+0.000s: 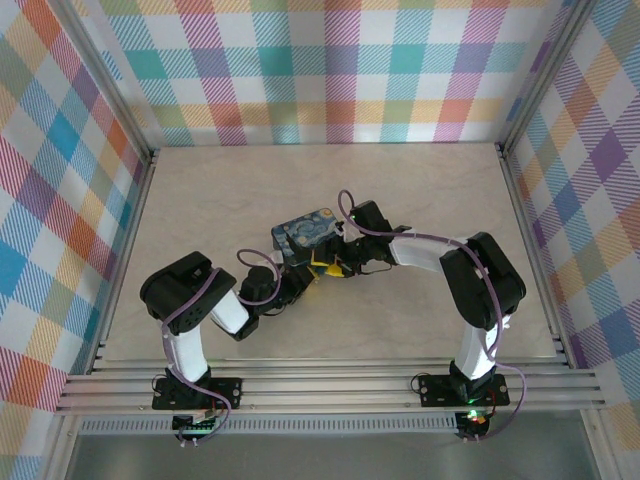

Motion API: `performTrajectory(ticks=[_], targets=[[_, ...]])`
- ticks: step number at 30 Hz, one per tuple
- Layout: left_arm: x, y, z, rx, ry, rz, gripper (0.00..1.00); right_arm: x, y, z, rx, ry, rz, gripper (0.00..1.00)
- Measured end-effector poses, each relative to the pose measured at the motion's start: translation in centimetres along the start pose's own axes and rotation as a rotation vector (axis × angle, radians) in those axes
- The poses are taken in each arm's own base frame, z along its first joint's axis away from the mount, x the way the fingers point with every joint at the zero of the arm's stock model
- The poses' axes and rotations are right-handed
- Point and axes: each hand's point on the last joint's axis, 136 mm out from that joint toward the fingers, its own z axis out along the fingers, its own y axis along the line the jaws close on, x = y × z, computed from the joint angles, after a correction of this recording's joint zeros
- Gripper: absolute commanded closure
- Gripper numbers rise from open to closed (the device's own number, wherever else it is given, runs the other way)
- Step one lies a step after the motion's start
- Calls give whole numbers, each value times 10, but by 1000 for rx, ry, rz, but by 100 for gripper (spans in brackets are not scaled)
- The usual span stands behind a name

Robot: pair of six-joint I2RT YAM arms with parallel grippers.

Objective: Unlock a padlock with a key

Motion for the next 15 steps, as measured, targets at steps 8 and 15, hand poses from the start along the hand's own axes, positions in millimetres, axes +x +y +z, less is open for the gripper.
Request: performTrajectory(ticks=[8,15], targets=[[1,0,0,-4,-7,7,74,-1,-2,0,20,-8,5,39],[6,3,1,-21,2,26,74,-1,-3,2,35,-17,3,36]])
